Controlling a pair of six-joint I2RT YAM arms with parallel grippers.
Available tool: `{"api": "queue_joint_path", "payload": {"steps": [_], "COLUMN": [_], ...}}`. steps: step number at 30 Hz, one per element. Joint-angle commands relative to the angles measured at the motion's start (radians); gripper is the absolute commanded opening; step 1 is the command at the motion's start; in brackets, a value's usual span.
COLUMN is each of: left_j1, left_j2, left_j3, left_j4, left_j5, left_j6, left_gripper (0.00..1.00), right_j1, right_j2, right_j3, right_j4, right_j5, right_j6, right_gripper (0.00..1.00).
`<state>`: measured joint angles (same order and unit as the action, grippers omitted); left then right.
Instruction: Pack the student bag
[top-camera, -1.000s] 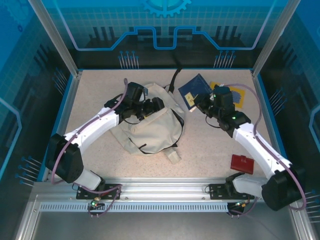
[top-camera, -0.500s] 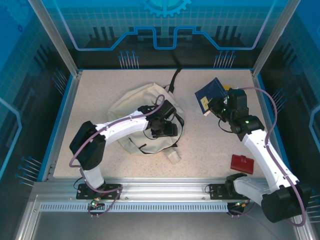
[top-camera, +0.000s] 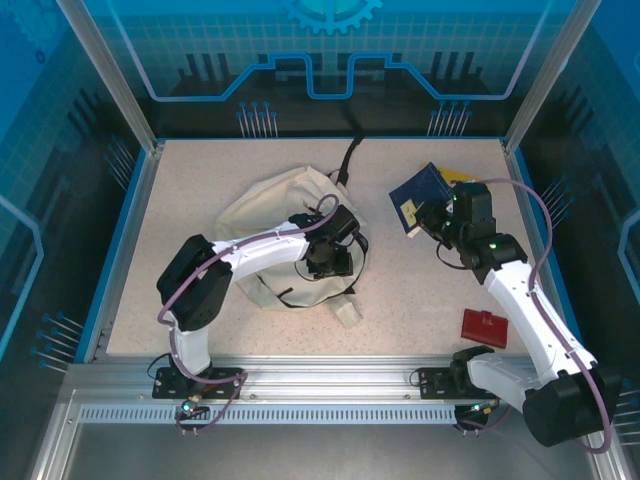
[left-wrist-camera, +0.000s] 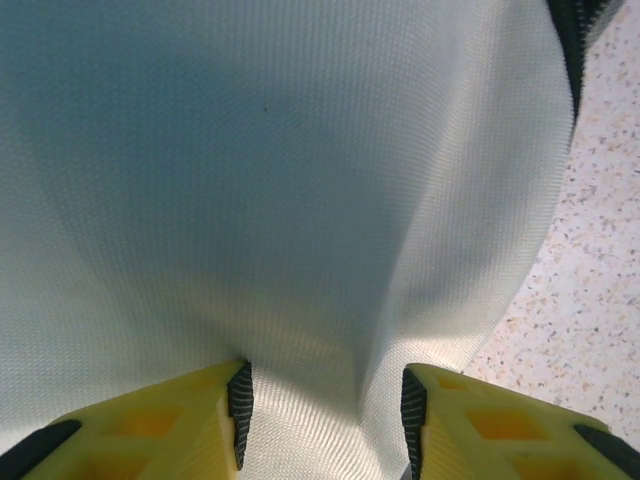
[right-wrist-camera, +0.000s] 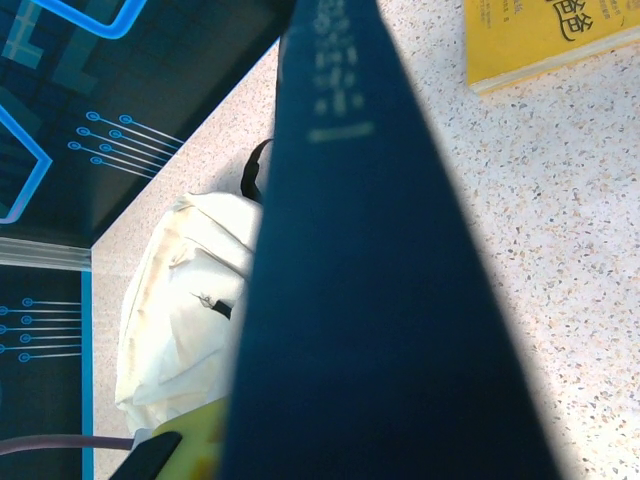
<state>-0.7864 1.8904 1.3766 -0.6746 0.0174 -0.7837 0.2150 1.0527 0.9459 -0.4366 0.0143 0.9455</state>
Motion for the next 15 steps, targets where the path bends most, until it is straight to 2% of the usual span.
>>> {"api": "queue_joint_path", "payload": {"steps": [1, 4, 11, 12, 15], "left_j1": [0.001, 0.001, 0.005, 0.007, 0.026], "left_j2": [0.029, 0.024, -0.071, -0.089, -0.15], "left_j3": [0.039, 0.037, 0.021, 0.019, 0.01], "left_j4": [-0.029, -0.028, -0.004, -0.005, 0.003], "left_j5": [-0.023, -0.038, -0.092, -0.099, -0.109], "left_j6": [0.01, 0.009, 0.018, 0.023, 0.044], "left_gripper": [0.46, 0.37, 0.03, 0.0, 0.0], "right_j1": [-0.012, -0.012, -0.012, -0.011, -0.012], "right_j2": [-0.025, -0.024, -0.03, -0.032, -0.042], "right_j3": [-0.004, -0.007, -0.007, -0.008, -0.007], "right_j4": [0.021, 0.022, 0.011, 0.007, -0.012], "right_j5": [-0.018, -0.023, -0.015, -0.012, 0.005], "right_j6": [0.005, 0.008, -0.002, -0.005, -0.015], "right_gripper": [0.08, 0.08, 0.08, 0.08, 0.08]}}
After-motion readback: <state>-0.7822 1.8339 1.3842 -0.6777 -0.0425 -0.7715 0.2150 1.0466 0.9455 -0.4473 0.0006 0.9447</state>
